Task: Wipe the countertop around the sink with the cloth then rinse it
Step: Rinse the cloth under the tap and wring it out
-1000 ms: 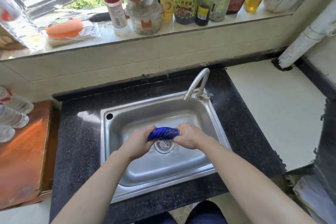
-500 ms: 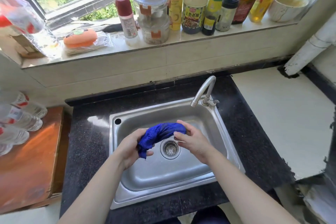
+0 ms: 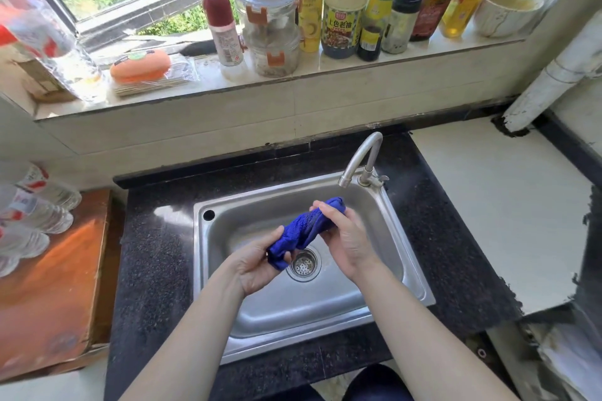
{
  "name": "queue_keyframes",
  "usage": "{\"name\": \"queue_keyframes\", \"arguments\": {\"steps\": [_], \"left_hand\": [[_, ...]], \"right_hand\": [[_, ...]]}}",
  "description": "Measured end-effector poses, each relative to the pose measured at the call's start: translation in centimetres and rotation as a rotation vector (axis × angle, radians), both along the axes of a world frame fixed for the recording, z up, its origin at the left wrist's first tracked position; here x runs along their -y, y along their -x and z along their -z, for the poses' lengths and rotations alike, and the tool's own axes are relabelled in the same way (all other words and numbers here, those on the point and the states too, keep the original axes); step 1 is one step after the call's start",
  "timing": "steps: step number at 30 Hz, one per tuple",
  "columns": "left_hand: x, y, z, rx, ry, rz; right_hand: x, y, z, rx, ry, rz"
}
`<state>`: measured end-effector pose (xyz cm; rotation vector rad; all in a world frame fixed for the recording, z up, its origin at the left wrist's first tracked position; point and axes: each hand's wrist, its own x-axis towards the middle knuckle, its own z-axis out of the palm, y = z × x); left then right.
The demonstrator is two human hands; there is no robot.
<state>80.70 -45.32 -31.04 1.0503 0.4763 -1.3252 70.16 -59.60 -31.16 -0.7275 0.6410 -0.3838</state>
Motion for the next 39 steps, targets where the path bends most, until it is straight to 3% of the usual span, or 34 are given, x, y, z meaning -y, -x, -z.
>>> {"name": "queue_keyframes", "arguments": {"steps": [5,11,13,16,22,30,32,34,36,39], "left_hand": [[-0.1,-0.2,-0.4,-0.046,-0.075,0.138],[2.9,0.2,-2.5,-0.022,-0.221,-0.126],[4.3,1.1,-2.4,0.111,-0.321,-0.253],[5.1,2.2,-1.3,0.473,-0.455,-0.414],[4.1,3.4,1.1,1.032,-0.499,-0.221],[3.4,4.2,0.9,1.499,-0.452,-0.008],[3.2,4.4,0.7,1.485,-0.445,0.016],[2.8,4.0,0.6,1.343,-0.414,0.068],[2.1,3.3,0.0,1.101,-0.397,0.134],[0.5,1.7,-0.2,0.556,-0.296,0.146]], "right_hand": [[1.1,0.0,-0.6,-0.051,0.031,-0.095],[-0.5,-0.2,0.5,-0.173,0.093,-0.023],[-1.7,-0.6,1.5,-0.209,0.045,0.021],[-2.7,-1.3,2.0,-0.325,-0.004,0.095],[-1.5,-2.9,2.0,-0.568,-0.149,0.131],[-0.7,-4.0,2.6,-0.623,-0.254,0.188],[-0.4,-3.8,2.5,-0.642,-0.226,0.163],[0.1,-3.2,2.5,-0.649,-0.159,0.108],[0.6,-2.5,2.6,-0.596,-0.079,0.04],[1.1,-1.7,2.3,-0.396,-0.046,-0.001]]}}
